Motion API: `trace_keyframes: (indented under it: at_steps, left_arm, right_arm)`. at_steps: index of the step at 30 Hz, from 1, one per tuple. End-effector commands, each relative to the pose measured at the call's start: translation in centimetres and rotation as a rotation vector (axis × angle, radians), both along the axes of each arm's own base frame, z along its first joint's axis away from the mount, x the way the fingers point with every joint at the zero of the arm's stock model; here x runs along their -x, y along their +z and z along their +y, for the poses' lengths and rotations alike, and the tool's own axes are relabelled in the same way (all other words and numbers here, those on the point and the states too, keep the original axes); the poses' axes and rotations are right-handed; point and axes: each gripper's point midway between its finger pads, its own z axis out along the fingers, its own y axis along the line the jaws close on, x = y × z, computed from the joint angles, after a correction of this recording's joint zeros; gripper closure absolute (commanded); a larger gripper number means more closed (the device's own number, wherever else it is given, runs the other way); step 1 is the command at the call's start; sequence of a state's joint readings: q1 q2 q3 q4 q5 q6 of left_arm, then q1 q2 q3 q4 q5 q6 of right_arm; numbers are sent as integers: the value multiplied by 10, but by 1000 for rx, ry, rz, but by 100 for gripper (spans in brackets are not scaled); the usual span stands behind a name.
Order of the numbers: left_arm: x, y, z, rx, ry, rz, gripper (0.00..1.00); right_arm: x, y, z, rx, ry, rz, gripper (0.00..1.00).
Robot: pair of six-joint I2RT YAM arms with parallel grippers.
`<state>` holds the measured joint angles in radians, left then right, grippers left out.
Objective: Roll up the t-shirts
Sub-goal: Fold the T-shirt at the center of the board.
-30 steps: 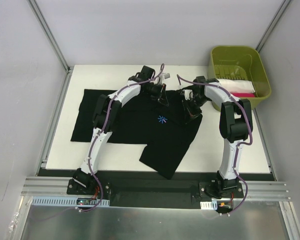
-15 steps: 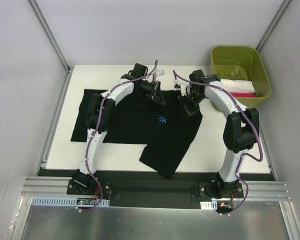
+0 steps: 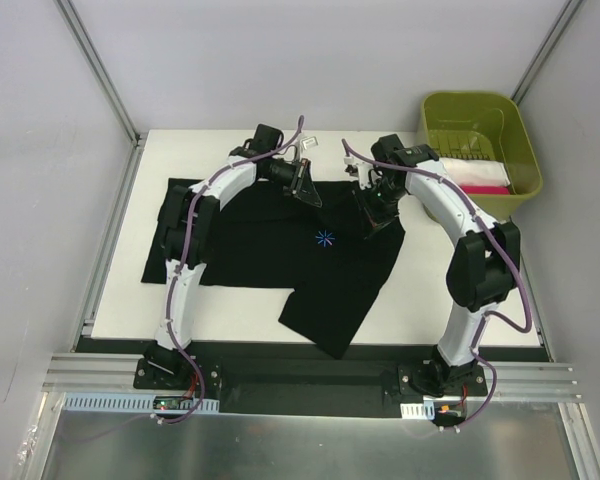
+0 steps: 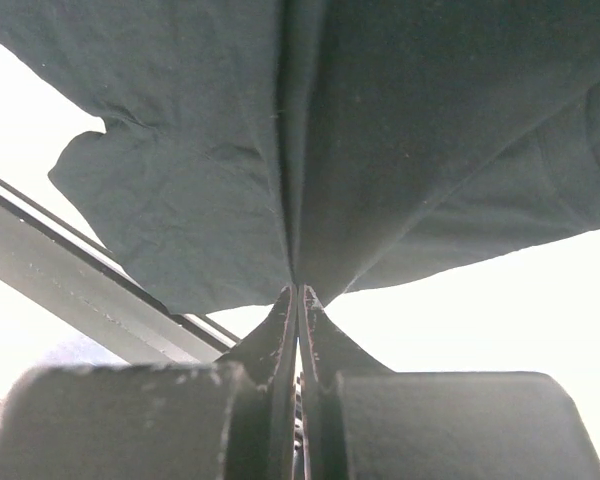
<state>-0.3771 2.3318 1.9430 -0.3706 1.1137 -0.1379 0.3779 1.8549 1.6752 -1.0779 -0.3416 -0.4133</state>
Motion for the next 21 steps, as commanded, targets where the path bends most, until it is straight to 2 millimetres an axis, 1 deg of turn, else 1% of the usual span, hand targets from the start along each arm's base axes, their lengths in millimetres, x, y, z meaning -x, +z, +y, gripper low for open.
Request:
trace_keyframes:
  at_steps: [1,5,7,9,11,13,14,16,17,21]
  left_arm:
    - [11,46,8,84,-44,-98,100]
    - [16,48,9,87,-50,-95,100]
    - [17,48,10,87,-49,-91,100]
    - [19,49,10,89,-51,-91,100]
    - [21,49,12,89,-53,-94,100]
    - [23,43,15,83,-50,-80,100]
    - [24,44,16,83,-48,-86,100]
    - [26,42,20,81,-45,-76,100]
    - [26,45,22,82,-40,-81,100]
    - [29,45,29,93,-41,-67,100]
  right_arm:
    - [13,28,0,24,-40,-37,99]
    - [10,38,10,18,-27,-68,99]
    - [11,40,13,20,-27,-65,99]
    - [15,38,14,25,-16,-55,99]
    - [21,30,10,52,-16,-32,99]
    - [25,28,6,65,-15,-24,99]
    - [27,26,5,72,-14,-17,99]
    - [29,27,4,72,-8,-23,99]
    - [29,26,3,75,-7,-25,99]
    - [35,23,2,80,6,-12,99]
